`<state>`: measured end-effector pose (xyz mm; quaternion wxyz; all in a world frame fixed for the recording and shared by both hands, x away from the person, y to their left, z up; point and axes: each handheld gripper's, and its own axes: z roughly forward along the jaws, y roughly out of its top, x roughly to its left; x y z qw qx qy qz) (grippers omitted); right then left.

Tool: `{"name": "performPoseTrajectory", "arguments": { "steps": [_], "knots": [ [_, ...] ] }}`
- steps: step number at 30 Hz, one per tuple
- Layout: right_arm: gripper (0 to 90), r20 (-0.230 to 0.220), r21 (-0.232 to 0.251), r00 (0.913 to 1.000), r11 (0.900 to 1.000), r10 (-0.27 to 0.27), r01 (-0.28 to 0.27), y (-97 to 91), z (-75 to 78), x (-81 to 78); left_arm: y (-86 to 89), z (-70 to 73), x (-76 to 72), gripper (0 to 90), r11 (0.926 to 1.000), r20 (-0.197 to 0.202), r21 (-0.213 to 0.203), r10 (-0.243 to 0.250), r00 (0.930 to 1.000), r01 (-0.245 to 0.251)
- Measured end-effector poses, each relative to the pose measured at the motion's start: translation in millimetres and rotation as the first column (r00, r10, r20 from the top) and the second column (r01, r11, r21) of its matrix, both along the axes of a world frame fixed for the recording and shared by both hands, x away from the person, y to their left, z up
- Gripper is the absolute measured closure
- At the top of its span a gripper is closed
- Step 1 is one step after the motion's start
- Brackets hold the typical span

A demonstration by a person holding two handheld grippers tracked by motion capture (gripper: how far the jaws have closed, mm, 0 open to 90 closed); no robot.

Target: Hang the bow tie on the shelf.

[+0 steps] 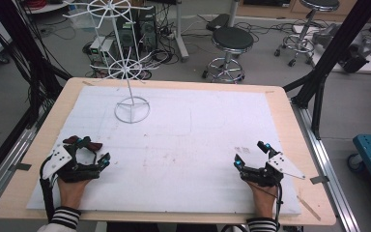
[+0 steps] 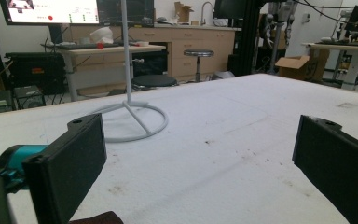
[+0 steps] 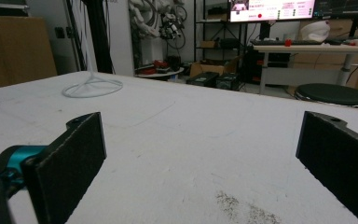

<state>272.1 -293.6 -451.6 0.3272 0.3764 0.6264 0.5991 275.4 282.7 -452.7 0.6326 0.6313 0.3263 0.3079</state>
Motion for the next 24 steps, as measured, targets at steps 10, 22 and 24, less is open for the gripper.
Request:
{"name": "performPoseTrajectory", "arguments": {
  "steps": [10,22,24],
  "knots": [
    [0.7,0.003,-0.003,1.0,1.0,0.001,-0.001,0.1,-0.1,-0.4,0.5,0.0,-0.1,3.2,1.0,0.001,-0.003,-0.006,1.0,0.006],
    [0.7,0.002,0.005,1.0,1.0,0.003,-0.003,-0.2,-0.1,-0.5,2.1,0.6,1.1,3.2,0.9996,-0.006,-0.021,-0.02,0.9998,0.02],
    [0.7,0.003,0.007,1.0,1.0,0.002,-0.002,-0.7,-0.2,-0.3,3.5,1.8,-0.1,3.2,0.9993,-0.014,-0.03,-0.021,0.9997,0.021]
  ]
}}
